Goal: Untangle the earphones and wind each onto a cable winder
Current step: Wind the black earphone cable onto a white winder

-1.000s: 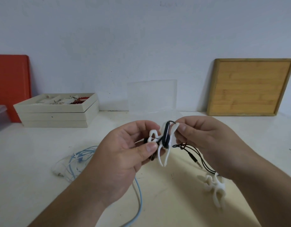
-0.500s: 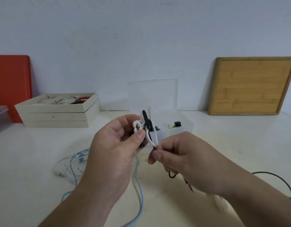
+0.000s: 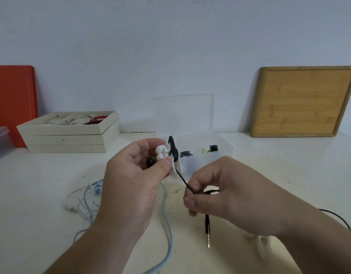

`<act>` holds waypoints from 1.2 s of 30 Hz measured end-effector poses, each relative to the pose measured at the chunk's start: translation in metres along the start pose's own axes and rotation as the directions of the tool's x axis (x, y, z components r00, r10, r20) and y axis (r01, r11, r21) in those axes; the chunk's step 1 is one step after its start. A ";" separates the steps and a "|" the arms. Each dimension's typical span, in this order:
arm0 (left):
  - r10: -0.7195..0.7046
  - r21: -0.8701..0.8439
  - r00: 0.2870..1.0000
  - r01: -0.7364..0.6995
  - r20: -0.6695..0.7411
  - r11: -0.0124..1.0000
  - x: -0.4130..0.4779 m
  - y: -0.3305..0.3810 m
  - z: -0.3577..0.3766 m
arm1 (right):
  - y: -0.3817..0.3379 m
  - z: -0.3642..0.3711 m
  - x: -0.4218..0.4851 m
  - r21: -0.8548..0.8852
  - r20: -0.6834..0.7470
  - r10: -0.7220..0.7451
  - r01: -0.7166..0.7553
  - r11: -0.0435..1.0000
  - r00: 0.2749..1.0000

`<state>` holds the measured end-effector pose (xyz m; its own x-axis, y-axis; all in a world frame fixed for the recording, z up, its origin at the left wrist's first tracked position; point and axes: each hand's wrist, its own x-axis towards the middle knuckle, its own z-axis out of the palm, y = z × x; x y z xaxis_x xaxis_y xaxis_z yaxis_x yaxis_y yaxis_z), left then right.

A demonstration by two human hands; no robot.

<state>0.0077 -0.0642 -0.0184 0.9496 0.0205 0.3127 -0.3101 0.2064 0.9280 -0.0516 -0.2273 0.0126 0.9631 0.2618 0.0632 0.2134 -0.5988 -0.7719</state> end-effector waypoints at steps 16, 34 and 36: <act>-0.112 0.185 0.935 0.051 0.336 0.981 -0.004 0.013 -0.004 | 0.012 -0.018 0.003 0.040 -0.451 -0.061 0.089 0.995 0.890; -0.208 -0.127 0.745 0.366 0.634 0.922 -0.005 0.014 -0.010 | 0.030 -0.028 0.007 0.547 -0.182 0.061 0.049 0.835 0.981; -0.196 -0.146 0.727 0.379 0.658 0.914 -0.007 0.015 -0.009 | 0.033 -0.027 0.007 0.603 -0.105 0.073 0.005 0.798 0.992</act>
<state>-0.0031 -0.0521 -0.0084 0.7213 -0.6692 0.1788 0.0828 0.3395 0.9370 -0.0329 -0.2658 0.0046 0.9880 0.1362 0.0731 0.0765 -0.0199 -0.9969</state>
